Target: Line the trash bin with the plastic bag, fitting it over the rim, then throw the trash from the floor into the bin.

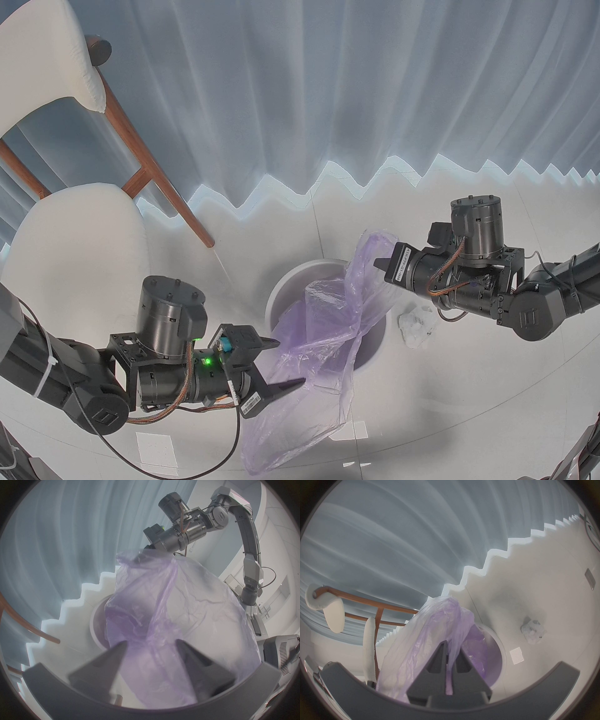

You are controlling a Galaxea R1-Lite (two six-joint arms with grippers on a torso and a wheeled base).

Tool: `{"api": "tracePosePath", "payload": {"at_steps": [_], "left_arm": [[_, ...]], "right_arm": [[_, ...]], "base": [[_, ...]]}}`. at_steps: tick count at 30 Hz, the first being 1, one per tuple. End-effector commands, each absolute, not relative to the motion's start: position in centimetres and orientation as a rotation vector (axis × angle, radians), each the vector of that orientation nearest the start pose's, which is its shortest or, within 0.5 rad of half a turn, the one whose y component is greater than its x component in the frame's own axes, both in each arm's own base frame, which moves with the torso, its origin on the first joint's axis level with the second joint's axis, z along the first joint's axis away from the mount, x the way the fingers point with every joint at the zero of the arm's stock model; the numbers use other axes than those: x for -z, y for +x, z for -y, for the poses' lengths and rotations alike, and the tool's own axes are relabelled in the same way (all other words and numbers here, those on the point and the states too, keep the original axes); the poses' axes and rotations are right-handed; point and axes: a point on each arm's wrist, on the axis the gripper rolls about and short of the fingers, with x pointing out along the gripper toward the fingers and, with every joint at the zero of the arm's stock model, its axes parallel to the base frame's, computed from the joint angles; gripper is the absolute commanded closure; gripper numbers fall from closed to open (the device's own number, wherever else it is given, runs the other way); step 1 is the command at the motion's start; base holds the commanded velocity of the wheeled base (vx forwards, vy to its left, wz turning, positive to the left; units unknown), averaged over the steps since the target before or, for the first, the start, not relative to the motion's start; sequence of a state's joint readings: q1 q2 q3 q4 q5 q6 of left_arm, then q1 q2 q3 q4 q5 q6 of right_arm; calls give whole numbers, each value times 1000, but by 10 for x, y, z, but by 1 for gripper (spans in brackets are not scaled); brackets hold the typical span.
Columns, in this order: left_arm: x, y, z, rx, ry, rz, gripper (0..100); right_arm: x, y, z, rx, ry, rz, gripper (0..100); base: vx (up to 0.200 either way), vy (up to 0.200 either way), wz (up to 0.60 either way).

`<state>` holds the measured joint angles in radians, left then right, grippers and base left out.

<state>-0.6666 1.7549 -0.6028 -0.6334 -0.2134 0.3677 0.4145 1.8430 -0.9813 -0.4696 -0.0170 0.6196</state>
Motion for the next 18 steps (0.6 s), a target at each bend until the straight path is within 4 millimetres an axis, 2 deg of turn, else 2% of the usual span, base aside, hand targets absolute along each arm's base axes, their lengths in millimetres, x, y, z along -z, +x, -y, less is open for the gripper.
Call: {"api": "tracePosePath", "payload": {"at_steps": [1, 9, 15, 18], "left_arm": [[-121, 225, 187, 957, 447, -333, 100], [-132, 229, 193, 943, 328, -345, 100], [-151, 240, 197, 909, 222, -312, 100], [-175, 254, 202, 886, 160, -253, 100]], "right_arm": [[-169, 317, -132, -253, 498, -478, 100], [-183, 305, -123, -340, 498, -464, 100], [-181, 290, -111, -425, 439, -490, 100], [-181, 282, -101, -476, 431, -505, 100]], "base": [[0, 0, 0], [0, 0, 0], [0, 0, 0], [0, 0, 0]]}}
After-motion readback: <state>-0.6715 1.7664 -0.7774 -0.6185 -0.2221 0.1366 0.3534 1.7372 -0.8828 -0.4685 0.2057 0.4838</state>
